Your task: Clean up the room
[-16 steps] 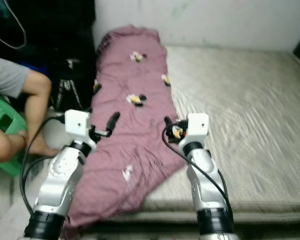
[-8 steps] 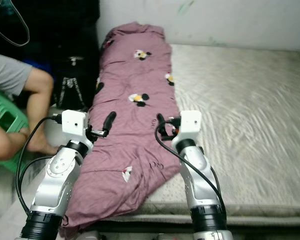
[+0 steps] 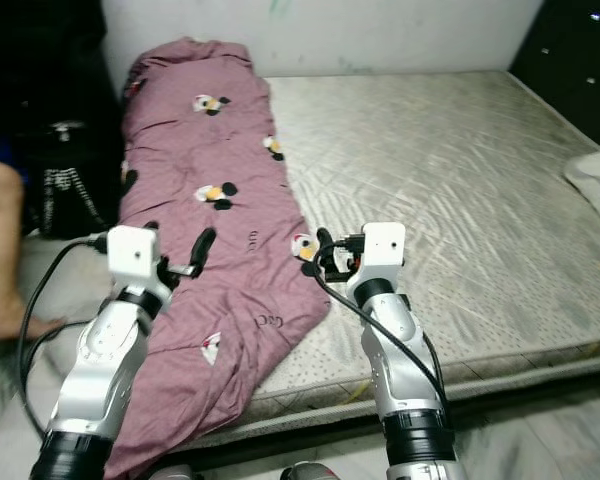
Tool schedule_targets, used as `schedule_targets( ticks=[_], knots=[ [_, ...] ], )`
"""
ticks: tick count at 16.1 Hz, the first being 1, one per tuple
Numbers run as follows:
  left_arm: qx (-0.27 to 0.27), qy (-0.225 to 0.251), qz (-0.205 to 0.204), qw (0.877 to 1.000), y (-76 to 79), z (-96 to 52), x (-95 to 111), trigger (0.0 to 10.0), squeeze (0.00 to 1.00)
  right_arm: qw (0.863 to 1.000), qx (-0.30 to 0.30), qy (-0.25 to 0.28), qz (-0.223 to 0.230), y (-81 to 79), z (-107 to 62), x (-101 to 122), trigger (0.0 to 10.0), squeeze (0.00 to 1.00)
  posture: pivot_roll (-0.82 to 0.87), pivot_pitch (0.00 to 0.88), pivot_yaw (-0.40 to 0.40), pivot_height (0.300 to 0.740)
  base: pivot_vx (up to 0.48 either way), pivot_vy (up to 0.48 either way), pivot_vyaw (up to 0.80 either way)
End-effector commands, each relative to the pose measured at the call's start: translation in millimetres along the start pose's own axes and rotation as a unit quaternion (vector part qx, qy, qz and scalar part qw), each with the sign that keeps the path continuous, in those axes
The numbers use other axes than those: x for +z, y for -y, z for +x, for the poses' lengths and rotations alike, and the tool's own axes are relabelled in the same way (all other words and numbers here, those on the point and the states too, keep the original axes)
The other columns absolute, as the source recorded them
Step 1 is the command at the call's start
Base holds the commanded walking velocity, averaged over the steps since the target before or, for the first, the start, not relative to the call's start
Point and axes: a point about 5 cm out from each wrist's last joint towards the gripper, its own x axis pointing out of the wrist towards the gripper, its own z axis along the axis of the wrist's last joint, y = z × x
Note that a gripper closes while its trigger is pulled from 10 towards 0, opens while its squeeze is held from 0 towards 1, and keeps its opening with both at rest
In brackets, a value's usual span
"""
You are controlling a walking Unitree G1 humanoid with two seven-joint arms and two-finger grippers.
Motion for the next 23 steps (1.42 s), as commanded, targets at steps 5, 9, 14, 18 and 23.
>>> schedule_targets(
  ticks=[5,9,14,18,23],
  knots=[
    [0.075,0.007,0.04,0.996,-28.9,-20.3,2,10.0,0.0,0.999,-0.039,0.021,-0.009,17.7,-6.3,10,10.0,0.0,0.0,0.038,-0.064,0.74,0.0,0.0,-0.48],
    [0.123,-0.015,0.048,0.991,-51.5,-41.3,-4,10.0,0.0,0.993,-0.108,0.025,-0.032,37.8,-23.9,9,10.0,0.0,0.0,0.048,-0.072,0.74,0.0,0.0,0.0],
    [0.07,-0.027,0.06,0.995,-45.4,-44.5,-5,10.0,0.0,0.991,-0.135,0.003,-0.024,45.5,-27.8,4,10.0,0.0,0.01,0.059,-0.093,0.74,0.0,0.0,-0.48],
    [0.047,-0.027,0.059,0.997,-38.2,-33.3,0,10.0,0.0,0.991,-0.134,0.001,-0.031,42.5,-29.9,3,10.0,0.0,0.0,0.066,-0.092,0.74,0.0,0.0,-0.8],
    [0.099,0.001,0.04,0.994,-31.1,-35.6,4,10.0,0.0,0.99,-0.132,0.006,-0.039,41.3,-35.7,4,10.0,0.0,-0.02,0.059,-0.078,0.74,0.0,0.0,-0.43]
  ],
)
